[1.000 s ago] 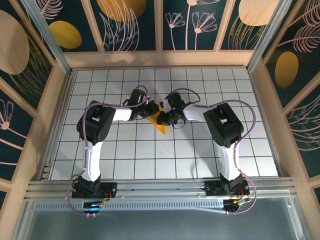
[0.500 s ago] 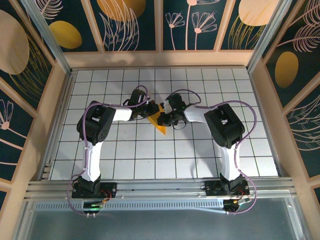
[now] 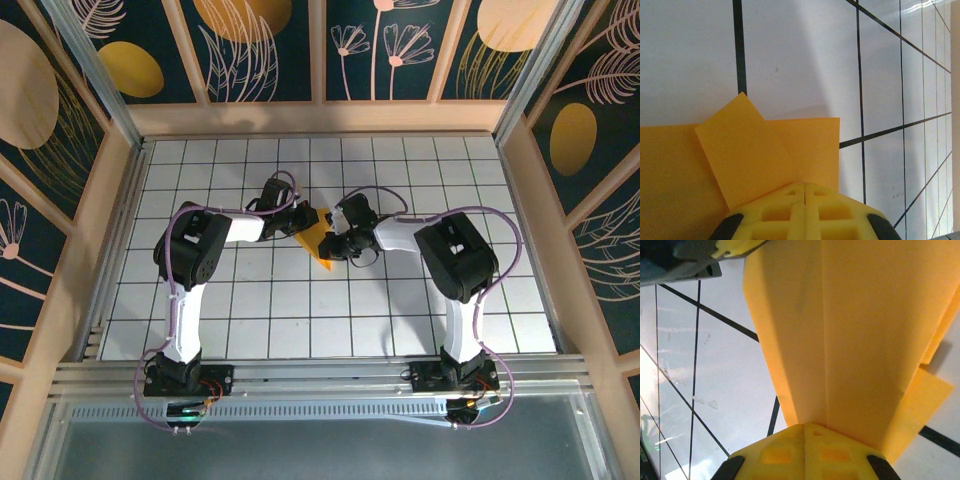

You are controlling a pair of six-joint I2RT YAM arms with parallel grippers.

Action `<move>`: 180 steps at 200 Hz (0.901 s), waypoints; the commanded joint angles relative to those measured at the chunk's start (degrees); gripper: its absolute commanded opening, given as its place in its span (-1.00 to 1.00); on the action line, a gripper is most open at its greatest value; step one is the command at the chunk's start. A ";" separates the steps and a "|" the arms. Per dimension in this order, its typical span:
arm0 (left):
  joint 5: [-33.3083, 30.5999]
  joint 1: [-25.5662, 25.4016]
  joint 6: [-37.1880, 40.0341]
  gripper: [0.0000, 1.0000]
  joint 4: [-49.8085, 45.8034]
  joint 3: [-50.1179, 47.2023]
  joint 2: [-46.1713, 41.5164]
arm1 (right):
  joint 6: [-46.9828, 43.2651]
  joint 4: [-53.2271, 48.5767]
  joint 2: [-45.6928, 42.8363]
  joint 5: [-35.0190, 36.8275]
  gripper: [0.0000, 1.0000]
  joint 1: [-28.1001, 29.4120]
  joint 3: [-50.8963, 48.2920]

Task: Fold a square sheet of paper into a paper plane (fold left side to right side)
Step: Fourth fold the wing at the center of the table.

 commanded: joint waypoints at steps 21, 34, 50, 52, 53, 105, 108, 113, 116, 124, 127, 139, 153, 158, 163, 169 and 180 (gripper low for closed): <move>-4.67 0.18 0.49 -0.96 -8.33 -1.48 1.93 | -0.44 -3.47 -2.50 -1.65 -1.00 0.79 -3.11; -4.74 0.19 0.46 -0.96 -8.36 -1.50 1.93 | -0.49 -3.57 -2.81 -1.57 -1.00 0.84 -3.62; -4.73 0.19 0.49 -0.96 -8.33 -1.48 2.02 | -0.63 -3.93 -3.20 -1.80 -1.00 0.78 -4.05; -4.68 0.18 0.51 -0.96 -8.33 -1.45 2.02 | -0.61 -3.90 -3.21 -1.82 -1.00 0.83 -4.09; -4.67 0.18 0.51 -0.96 -8.33 -1.42 2.02 | -0.61 -3.94 -3.22 -1.82 -1.00 0.84 -4.14; -4.59 0.15 0.50 -0.96 -8.51 -1.12 2.17 | -0.49 -4.28 -4.61 -2.22 -1.00 0.82 -6.46; -4.58 0.22 0.55 -0.96 -8.51 -1.13 2.16 | -0.43 -4.24 -4.70 -2.26 -1.00 0.78 -6.63; -4.62 0.19 0.47 -0.96 -8.51 -1.12 2.18 | -0.36 -4.15 -4.90 -2.42 -1.00 0.84 -6.88; -4.58 0.18 0.51 -0.96 -8.51 -1.12 2.15 | -0.31 -4.11 -5.00 -2.44 -1.00 0.85 -7.11; -4.66 0.23 0.60 -0.96 -8.52 -1.12 2.11 | -0.19 -3.99 -5.24 -2.53 -1.00 0.81 -7.65; -4.66 0.19 0.56 -0.96 -8.51 -1.12 2.11 | -0.17 -3.91 -5.31 -2.61 -1.00 0.80 -7.82; -4.63 0.23 0.59 -0.96 -8.51 -1.12 2.03 | -0.08 -3.95 -5.80 -2.62 -1.00 0.85 -8.52; -4.65 0.21 0.54 -0.96 -8.51 -1.12 2.02 | 0.08 -3.83 -6.42 -2.77 -1.00 0.84 -9.27; -4.58 0.19 0.60 -0.96 -8.51 -1.12 1.98 | 0.16 -3.89 -6.59 -2.84 -1.00 0.85 -9.57; -4.57 0.23 0.60 -0.96 -8.51 -1.11 2.02 | 0.11 -3.99 -6.79 -2.92 -1.00 0.83 -9.86; -4.50 0.18 0.69 -0.96 -8.51 -1.12 2.02 | 0.10 -4.03 -7.05 -3.09 -1.00 0.85 -9.99; -4.44 0.23 0.68 -0.96 -8.51 -1.12 2.02 | -0.06 -4.77 -7.71 -3.33 -1.00 0.83 -10.11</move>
